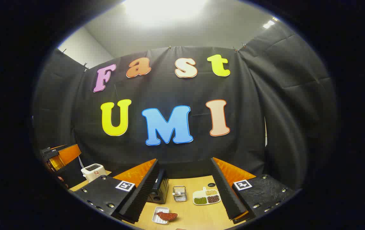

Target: Open the electric oven with the left hand, put the food in, and close the electric oven.

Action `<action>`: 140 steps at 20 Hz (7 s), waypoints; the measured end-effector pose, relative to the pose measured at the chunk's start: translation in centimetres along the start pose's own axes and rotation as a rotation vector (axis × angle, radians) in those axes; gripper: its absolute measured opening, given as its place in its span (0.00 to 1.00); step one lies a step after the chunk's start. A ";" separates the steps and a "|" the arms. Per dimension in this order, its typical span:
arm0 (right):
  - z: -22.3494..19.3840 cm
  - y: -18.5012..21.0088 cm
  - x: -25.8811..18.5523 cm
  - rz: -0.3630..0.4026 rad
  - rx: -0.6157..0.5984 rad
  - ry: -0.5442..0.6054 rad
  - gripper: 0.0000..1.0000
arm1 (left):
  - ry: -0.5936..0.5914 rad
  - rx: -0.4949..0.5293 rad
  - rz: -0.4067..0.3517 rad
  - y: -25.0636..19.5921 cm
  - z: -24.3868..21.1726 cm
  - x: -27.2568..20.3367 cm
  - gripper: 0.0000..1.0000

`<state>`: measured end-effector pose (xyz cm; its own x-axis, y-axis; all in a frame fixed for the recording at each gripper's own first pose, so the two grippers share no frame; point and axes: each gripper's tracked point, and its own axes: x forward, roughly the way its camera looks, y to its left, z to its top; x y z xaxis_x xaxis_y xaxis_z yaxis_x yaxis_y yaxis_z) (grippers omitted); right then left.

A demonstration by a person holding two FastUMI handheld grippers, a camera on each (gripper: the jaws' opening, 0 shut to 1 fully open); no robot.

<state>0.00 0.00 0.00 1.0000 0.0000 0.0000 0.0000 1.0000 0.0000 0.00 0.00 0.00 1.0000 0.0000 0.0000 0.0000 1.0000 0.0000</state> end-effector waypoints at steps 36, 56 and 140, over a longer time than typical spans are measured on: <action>-3.9 5.5 3.3 -0.033 -0.047 0.098 0.97 | 0.337 0.037 -0.084 5.0 -18.6 12.5 0.98; -3.9 3.1 2.0 -0.134 -0.075 0.122 0.97 | 0.548 0.161 -0.077 6.6 -34.0 19.8 1.00; -33.3 8.4 4.0 0.254 0.956 0.811 0.04 | 0.125 0.019 0.034 13.3 -4.1 3.9 0.97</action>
<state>3.99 8.43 -33.32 0.6857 0.5280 -0.5010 0.1469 0.5738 0.8057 3.85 13.32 -4.07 0.9916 0.0352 -0.1242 -0.0328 0.9992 0.0212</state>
